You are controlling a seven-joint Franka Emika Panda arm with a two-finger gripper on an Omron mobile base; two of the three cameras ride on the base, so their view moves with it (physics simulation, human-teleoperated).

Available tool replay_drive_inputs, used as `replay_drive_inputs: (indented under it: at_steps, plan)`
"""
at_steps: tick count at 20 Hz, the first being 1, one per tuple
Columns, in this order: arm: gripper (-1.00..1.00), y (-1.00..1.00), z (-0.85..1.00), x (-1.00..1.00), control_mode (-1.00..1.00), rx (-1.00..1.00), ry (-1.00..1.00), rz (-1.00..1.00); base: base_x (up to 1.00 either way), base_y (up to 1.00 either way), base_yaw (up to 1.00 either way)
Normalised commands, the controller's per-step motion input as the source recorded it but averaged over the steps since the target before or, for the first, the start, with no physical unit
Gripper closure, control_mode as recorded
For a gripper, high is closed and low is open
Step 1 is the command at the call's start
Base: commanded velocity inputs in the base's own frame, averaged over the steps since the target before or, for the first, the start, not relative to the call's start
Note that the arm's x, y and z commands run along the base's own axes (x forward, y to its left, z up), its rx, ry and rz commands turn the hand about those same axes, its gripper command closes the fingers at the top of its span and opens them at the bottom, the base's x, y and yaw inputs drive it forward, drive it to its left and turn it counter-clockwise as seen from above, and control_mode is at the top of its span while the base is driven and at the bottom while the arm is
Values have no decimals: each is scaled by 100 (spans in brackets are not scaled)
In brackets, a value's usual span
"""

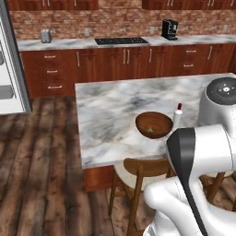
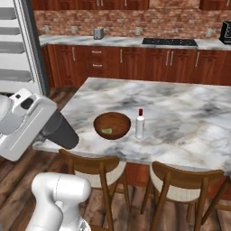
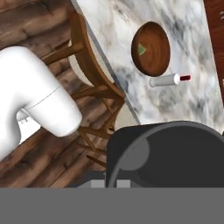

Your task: There is a bowl on the dining counter. Grab a lemon wedge from the fridge and place it in the bowl. Then get the liquor bottle and glass cup from the cabinet and place them next to the bowl.

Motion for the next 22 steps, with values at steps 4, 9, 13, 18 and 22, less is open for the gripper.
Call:
replay_drive_inputs:
  at_steps: [4,9,13,18,22]
  plan:
    - [100,11,-4,4,-100,3,0,0,26,31,-11]
    - [100,61,-25,44,-100,16,0,8,0,0,0]
    - [100,67,-15,84,-100,19,0,15,0,0,0]
    - [100,83,-29,100,-100,4,3,4,0,0,0]
    - [100,18,-34,100,-100,0,16,0,0,0,0]
